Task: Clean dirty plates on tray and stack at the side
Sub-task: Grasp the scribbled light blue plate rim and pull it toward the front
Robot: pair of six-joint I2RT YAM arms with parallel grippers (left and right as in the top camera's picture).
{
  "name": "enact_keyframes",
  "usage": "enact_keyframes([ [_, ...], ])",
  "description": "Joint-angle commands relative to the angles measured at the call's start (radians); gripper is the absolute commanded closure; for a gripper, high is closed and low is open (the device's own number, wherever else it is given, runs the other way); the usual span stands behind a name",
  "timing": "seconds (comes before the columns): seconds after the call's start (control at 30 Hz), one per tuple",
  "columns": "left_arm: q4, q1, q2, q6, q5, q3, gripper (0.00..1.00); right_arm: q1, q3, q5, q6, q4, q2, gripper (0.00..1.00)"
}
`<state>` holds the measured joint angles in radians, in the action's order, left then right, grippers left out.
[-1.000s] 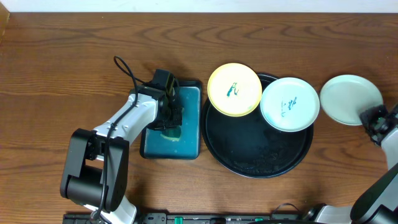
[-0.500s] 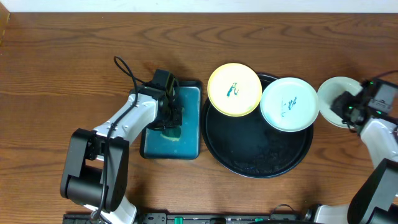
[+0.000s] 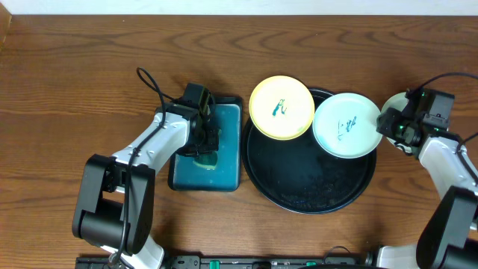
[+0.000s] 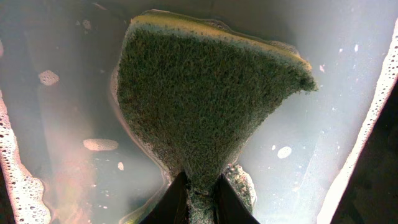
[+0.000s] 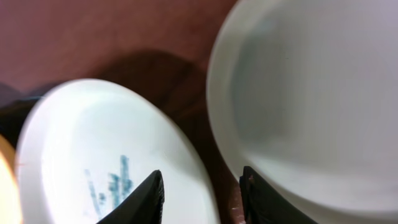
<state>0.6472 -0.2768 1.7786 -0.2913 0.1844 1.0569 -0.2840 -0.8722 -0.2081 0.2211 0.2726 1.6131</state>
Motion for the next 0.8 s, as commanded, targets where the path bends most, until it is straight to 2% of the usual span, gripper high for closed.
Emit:
enact_keyframes([
  [0.0,0.007,0.000,0.038,-0.002,-0.009,-0.013,0.87,0.011,0.004,-0.002,-0.021,0.007,0.046,0.64],
  [0.1,0.007,0.000,0.038,-0.002,-0.009,-0.013,0.87,0.011,0.004,-0.014,-0.020,0.009,0.087,0.67],
  [0.2,0.007,0.000,0.038,-0.002,-0.009,-0.013,0.87,0.011,0.004,-0.034,-0.020,0.011,0.108,0.83],
  [0.33,0.007,0.000,0.038,-0.002,-0.009,-0.013,0.87,0.010,0.004,-0.062,-0.020,0.012,0.090,0.91],
  [0.4,0.007,0.000,0.038,-0.002,-0.009,-0.013,0.87,0.010,0.004,-0.066,-0.020,0.019,0.064,0.99],
  [0.63,0.007,0.000,0.038,-0.002,-0.009,-0.013,0.87,0.011,0.004,-0.079,-0.020,0.103,-0.043,0.99],
  [0.77,0.006,0.000,0.038,-0.002,-0.009,-0.013,0.87,0.011,0.004,-0.190,-0.020,0.208,-0.086,0.99],
])
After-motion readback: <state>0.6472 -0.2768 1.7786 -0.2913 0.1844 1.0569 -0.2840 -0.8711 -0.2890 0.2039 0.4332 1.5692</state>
